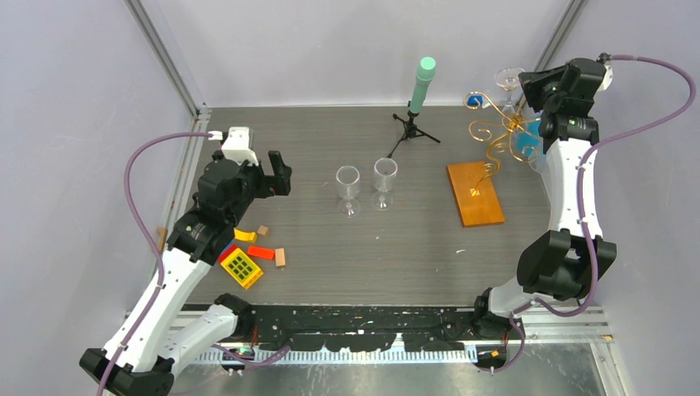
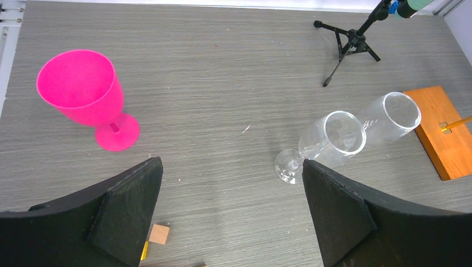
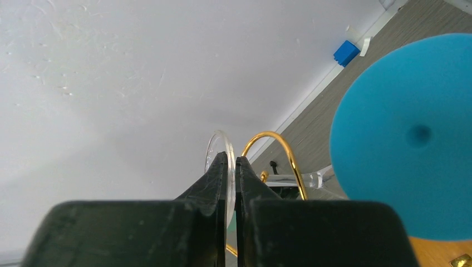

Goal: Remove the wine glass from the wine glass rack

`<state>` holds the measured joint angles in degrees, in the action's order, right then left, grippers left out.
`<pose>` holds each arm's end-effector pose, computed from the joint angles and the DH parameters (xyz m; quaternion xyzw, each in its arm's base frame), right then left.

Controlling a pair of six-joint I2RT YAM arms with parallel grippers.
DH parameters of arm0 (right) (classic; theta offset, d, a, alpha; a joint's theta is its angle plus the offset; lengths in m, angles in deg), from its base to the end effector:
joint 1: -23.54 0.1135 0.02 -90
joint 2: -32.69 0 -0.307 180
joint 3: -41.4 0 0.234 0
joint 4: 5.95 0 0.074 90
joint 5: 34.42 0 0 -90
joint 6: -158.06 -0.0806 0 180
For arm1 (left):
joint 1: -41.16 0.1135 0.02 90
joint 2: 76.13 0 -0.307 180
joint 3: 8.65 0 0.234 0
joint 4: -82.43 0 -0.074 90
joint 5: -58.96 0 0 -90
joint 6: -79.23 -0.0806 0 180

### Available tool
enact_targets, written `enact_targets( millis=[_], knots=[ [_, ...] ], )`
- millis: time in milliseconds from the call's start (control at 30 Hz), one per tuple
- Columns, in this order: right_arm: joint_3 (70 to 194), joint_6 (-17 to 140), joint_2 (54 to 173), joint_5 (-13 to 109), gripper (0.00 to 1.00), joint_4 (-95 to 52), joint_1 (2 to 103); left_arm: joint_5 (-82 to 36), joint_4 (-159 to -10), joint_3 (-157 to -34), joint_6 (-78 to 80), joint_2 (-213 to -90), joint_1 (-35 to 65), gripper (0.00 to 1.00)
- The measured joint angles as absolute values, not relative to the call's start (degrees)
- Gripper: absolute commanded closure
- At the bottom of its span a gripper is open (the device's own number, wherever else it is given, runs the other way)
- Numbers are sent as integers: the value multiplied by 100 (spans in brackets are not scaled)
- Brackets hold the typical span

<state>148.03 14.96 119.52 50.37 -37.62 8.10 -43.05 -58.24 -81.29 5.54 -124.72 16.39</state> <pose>0.3626 -0.0926 0.4676 0.4131 0.6571 0.2366 0.5845 0.1687 -0.0594 0.3988 -0.0050 0.7930 -0.1339 0.5943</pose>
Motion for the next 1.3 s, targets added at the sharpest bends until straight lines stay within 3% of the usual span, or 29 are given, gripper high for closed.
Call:
enact_targets(
  millis=[733,1300],
  knots=[
    [15260,1713,12231,5655,100,-4031,806,-4348,-5822,-8111,548,-12472,1639,0],
    [14750,1103,11497,5074,100,-4053,795,-4348,-5822,-8090,548,-12472,1639,0]
  ],
)
